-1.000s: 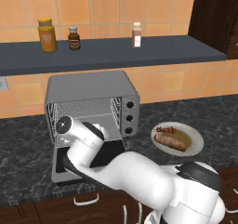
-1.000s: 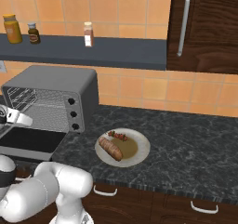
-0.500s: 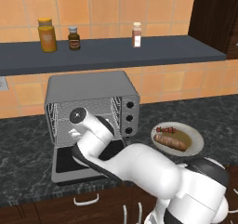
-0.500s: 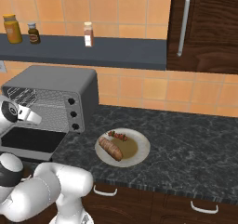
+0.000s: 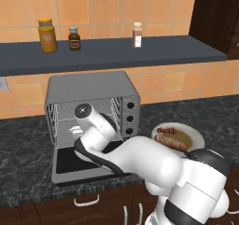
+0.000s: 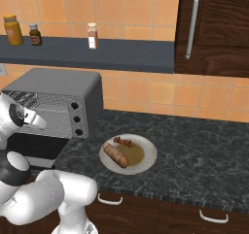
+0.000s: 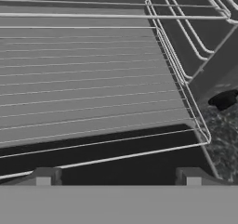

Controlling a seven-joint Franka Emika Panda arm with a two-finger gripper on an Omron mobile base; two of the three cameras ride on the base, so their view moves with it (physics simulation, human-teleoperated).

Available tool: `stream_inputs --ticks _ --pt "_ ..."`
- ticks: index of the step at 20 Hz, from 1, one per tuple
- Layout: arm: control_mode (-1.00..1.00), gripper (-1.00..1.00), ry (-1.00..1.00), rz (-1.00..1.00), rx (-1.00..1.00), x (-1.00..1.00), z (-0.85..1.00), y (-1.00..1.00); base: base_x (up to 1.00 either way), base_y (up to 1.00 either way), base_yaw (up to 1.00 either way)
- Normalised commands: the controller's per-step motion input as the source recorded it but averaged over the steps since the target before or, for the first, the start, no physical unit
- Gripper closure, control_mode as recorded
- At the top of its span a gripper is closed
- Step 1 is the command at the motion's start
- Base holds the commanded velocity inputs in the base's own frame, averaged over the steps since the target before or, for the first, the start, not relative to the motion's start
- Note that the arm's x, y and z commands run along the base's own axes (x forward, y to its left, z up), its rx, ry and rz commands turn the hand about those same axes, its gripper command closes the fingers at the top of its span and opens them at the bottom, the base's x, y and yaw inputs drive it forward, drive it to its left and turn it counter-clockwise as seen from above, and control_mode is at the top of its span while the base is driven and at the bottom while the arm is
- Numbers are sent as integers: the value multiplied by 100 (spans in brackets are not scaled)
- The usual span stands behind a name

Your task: Pick up the kebab skewer and baguette bread, and place them inside the toaster oven. Close the toaster oven door and start by setting the timer.

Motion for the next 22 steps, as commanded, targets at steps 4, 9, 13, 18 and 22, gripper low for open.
stream_inputs --ticks 4,9,13,18,22 --pt "-100 -100 0 9 4 0 -3 0 0 0 0" --pt "-100 -100 0 14 2 0 -29 0 0 0 0" --pt "-100 -100 1 11 3 0 -22 0 0 0 0" --pt "-100 -100 0 6 6 1 0 0 0 0 0" --pt "-100 -100 0 1 5 22 0 0 0 0 0"
